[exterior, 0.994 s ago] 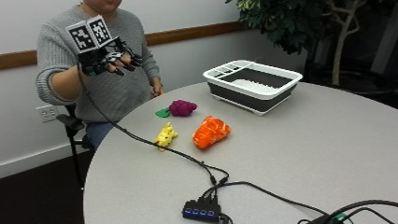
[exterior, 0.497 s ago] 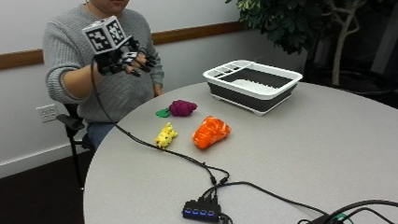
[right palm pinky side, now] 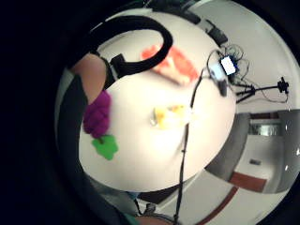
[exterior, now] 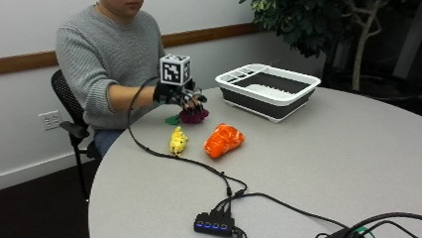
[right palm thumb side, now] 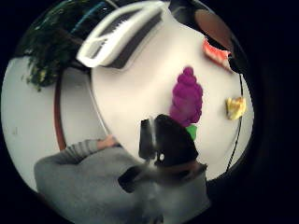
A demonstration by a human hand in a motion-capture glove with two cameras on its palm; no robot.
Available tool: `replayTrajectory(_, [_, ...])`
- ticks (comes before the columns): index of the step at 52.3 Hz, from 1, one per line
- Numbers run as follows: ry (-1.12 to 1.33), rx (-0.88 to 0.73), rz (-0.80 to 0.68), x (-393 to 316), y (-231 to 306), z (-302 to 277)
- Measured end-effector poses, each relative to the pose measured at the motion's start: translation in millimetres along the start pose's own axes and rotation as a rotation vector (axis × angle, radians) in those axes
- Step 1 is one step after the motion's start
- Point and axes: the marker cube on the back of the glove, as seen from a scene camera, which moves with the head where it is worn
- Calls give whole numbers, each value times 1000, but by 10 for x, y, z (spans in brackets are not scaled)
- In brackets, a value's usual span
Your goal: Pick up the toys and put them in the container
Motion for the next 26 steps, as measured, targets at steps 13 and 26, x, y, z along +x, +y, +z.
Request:
replayTrajectory(13, [-30, -15, 18, -158, 85, 624])
replayTrajectory(26, [-73, 35, 31, -149, 27, 689])
